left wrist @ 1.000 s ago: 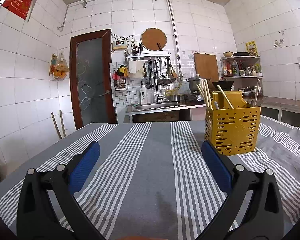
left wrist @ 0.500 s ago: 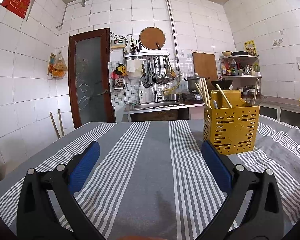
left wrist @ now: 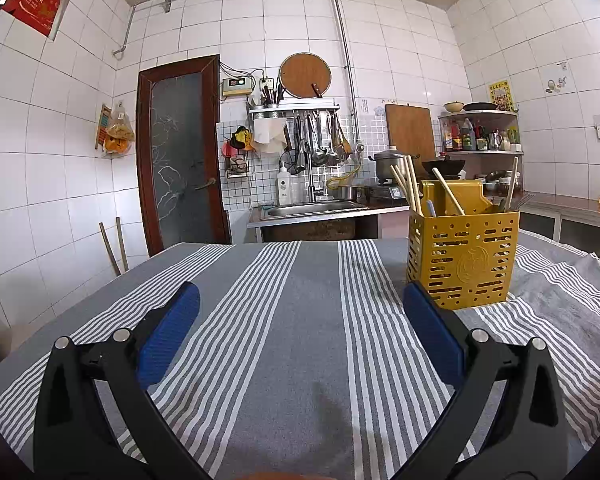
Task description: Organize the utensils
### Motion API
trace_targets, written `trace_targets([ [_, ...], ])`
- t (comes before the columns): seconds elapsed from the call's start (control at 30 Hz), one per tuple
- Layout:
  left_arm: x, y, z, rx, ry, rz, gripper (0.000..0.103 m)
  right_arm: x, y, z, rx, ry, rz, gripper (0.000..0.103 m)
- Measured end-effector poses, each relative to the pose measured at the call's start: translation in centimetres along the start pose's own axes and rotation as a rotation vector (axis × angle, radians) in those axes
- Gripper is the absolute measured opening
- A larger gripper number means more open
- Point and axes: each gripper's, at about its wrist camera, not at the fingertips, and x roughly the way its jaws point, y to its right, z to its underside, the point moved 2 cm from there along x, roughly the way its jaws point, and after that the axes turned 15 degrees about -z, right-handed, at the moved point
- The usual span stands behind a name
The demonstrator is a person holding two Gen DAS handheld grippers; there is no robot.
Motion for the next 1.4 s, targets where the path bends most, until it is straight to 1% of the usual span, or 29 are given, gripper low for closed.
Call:
trace_targets([
  [1.4,0.11,0.26,0.33,-0.001,-0.006,0.012,0.098,0.13,-0.11,0.13,0.005,-0.001,0.0,0.092],
])
